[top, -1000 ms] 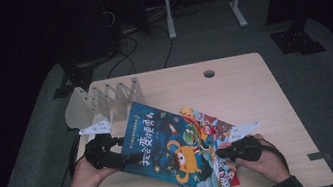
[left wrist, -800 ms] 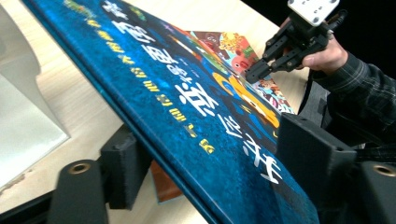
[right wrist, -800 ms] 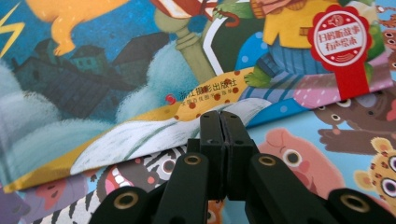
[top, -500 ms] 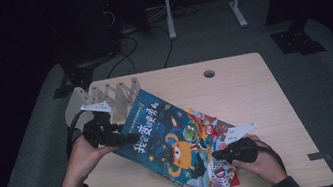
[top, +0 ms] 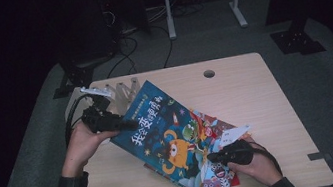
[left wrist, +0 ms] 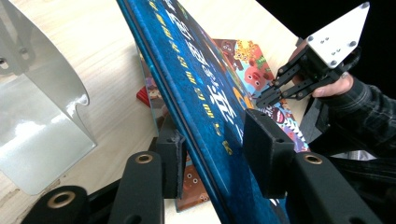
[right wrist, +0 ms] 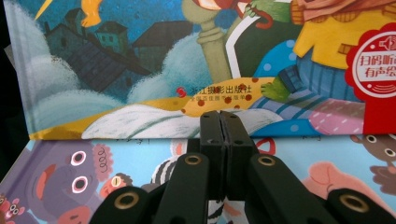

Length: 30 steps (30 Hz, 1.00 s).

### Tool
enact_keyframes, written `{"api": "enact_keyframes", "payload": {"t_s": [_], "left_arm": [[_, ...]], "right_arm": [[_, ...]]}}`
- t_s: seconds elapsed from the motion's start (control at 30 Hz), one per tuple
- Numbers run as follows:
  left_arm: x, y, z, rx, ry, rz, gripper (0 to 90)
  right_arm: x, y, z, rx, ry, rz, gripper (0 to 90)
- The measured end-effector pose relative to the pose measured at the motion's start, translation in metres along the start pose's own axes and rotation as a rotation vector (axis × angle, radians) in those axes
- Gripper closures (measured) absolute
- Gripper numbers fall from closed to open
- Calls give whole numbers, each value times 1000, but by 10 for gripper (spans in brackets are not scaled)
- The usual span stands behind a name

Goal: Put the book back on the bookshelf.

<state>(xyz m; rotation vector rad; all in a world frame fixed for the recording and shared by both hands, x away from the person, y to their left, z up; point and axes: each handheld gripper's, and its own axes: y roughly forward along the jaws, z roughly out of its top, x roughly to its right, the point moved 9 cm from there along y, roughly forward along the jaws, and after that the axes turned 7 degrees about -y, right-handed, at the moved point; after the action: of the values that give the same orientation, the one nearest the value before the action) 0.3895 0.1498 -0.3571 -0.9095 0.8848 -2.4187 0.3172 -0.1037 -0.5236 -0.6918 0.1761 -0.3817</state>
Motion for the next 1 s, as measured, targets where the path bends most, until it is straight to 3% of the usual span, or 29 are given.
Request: {"api": "enact_keyframes", "payload": {"t_s": [0.07, 0.17, 0.43, 0.53, 0.57, 0.63, 0.67, 0.7, 0.73, 0.77, 0.83, 0.87, 0.9, 1.0], "left_arm": [[2, -1, 4, -11, -5, -7, 621], [12, -6, 11, 0, 17, -81, 677], [17, -11, 34, -64, 54, -43, 703], [21, -15, 45, -76, 64, -18, 721], [22, -16, 48, -84, 72, -10, 727], [25, -18, 52, -97, 83, 4, 734], [27, -19, 54, -104, 88, 12, 734], [29, -20, 57, -114, 98, 20, 743], [32, -21, 60, -126, 103, 34, 746], [32, -21, 60, -126, 103, 34, 750], [36, -22, 63, -140, 109, 41, 756], [38, -24, 65, -148, 117, 50, 768], [40, -25, 66, -148, 120, 52, 768], [47, -28, 71, -154, 138, 59, 791]], "right_arm": [[-1, 1, 1, -2, 1, 3, 877], [-3, 3, 3, 5, -7, 8, 863], [-5, 9, 9, 7, -15, 23, 803], [2, 7, 8, 8, -10, -4, 740], [15, 1, 4, 18, 15, -61, 702], [28, -6, 1, 39, 49, -120, 669], [28, -6, 1, 39, 49, -120, 669], [49, -18, -6, 58, 96, -213, 624], [56, -23, -9, 59, 112, -246, 611], [56, -23, -9, 59, 112, -246, 611], [79, -36, -20, 74, 155, -346, 576], [97, -49, -29, 93, 207, -417, 523], [97, -49, -29, 93, 207, -417, 523], [123, -65, -45, 90, 268, -536, 427]]}}
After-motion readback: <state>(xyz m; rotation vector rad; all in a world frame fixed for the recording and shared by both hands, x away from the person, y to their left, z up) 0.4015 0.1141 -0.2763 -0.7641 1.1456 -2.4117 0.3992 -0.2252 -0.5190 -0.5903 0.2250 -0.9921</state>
